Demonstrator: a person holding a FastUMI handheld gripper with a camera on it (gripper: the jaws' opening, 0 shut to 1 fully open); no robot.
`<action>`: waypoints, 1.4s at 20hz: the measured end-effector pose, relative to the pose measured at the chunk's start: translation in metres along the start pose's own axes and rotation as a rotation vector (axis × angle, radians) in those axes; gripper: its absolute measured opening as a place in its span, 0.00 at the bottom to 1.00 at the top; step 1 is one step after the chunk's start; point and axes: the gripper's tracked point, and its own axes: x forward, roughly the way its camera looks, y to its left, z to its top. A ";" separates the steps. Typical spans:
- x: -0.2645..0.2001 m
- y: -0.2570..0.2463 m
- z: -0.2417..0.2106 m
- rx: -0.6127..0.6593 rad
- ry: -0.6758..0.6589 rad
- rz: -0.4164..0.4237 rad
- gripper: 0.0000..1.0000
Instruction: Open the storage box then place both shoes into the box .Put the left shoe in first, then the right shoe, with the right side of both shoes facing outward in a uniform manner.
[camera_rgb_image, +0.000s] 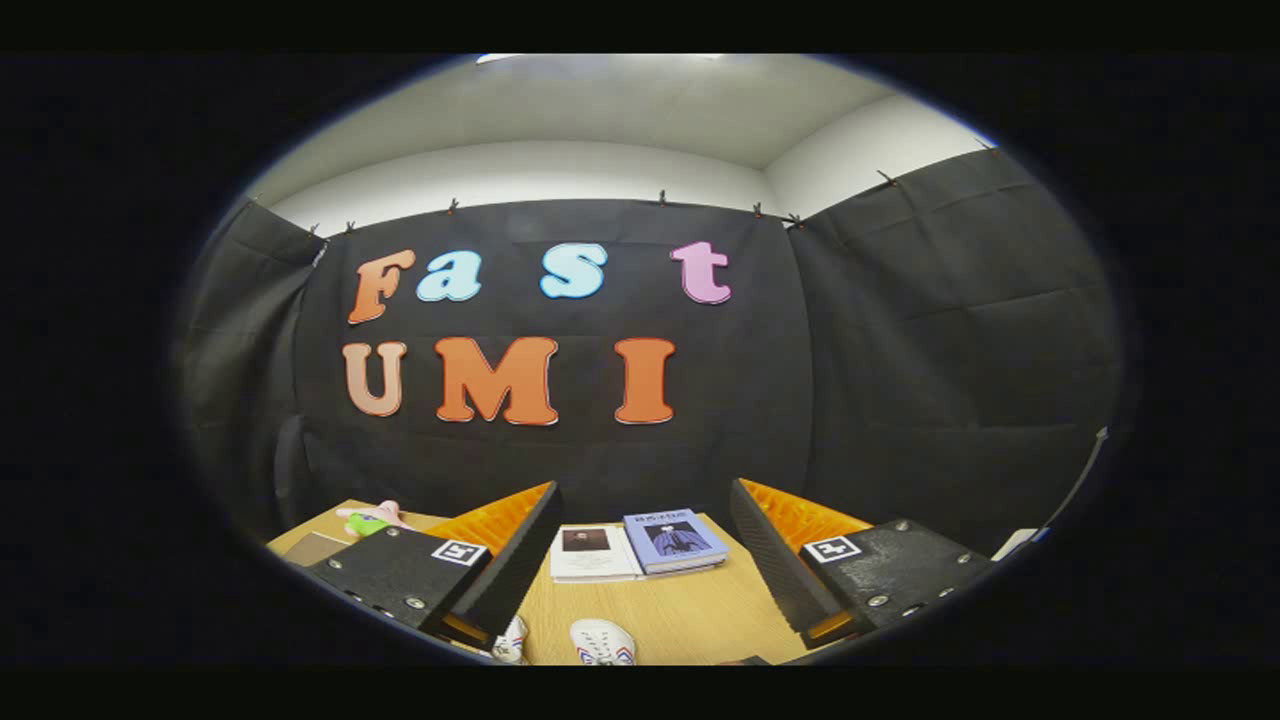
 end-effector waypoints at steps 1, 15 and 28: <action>0.001 0.001 -0.003 0.011 0.005 0.005 0.99; 0.021 0.053 -0.105 0.209 0.256 0.193 0.99; 0.006 0.175 -0.215 0.426 0.569 0.546 0.98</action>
